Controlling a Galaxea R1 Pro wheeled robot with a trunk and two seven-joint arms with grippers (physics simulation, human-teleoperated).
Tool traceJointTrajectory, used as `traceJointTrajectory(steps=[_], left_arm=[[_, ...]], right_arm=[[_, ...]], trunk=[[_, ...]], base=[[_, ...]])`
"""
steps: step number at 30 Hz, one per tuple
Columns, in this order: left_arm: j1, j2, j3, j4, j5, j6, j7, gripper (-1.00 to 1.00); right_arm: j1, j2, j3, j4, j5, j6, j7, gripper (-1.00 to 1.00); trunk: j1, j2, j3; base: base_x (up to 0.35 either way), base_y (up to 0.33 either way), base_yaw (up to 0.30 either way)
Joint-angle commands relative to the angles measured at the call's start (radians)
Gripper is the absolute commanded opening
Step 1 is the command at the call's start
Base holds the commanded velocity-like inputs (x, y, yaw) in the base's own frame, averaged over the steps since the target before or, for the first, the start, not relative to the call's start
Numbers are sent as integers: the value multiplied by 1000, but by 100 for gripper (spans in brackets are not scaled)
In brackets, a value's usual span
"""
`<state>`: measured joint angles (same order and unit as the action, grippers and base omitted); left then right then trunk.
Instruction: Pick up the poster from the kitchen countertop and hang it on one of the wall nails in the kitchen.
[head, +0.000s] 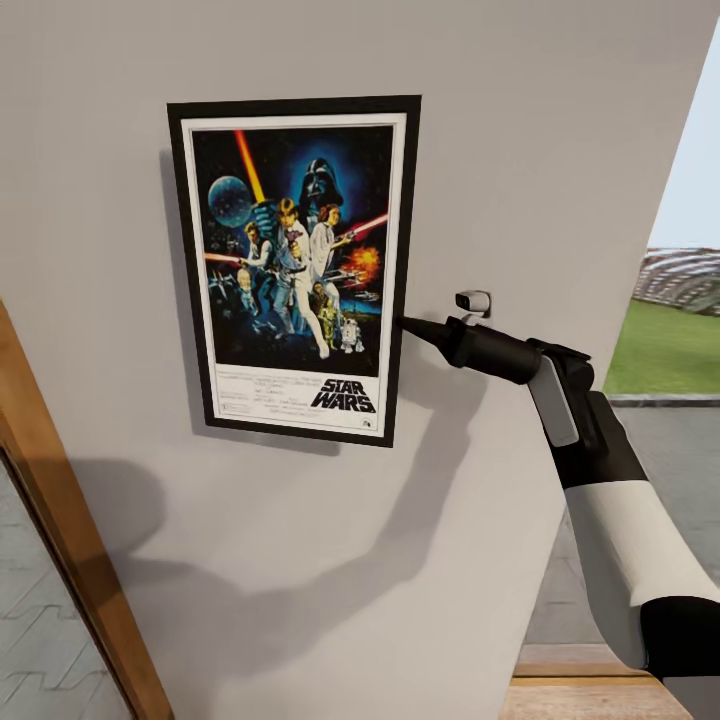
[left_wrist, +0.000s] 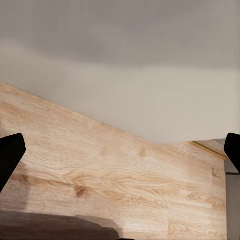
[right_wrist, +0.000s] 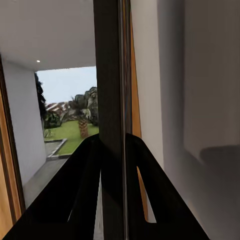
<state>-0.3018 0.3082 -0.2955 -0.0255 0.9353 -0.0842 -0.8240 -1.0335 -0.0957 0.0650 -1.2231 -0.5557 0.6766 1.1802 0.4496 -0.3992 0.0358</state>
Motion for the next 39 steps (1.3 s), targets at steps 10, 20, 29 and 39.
traceJointTrajectory(steps=[10,20,29,39], left_arm=[[0,0,-8,1,4,-8,-1,100],[0,0,-8,1,4,-8,-1,100],[0,0,-8,1,4,-8,-1,100],[0,0,-8,1,4,-8,-1,100]], right_arm=[[0,-1,1,5,-9,9,-1,-100],[0,-1,1,5,-7,9,-2,-100],[0,-1,2,7,-7,9,-5,-100],[0,-1,1,7,-7,9,-4,-100]], trunk=[[0,-1,0],[0,-1,0],[0,-1,0],[0,-1,0]], base=[[0,0,0],[0,0,0],[98,0,0],[73,0,0]])
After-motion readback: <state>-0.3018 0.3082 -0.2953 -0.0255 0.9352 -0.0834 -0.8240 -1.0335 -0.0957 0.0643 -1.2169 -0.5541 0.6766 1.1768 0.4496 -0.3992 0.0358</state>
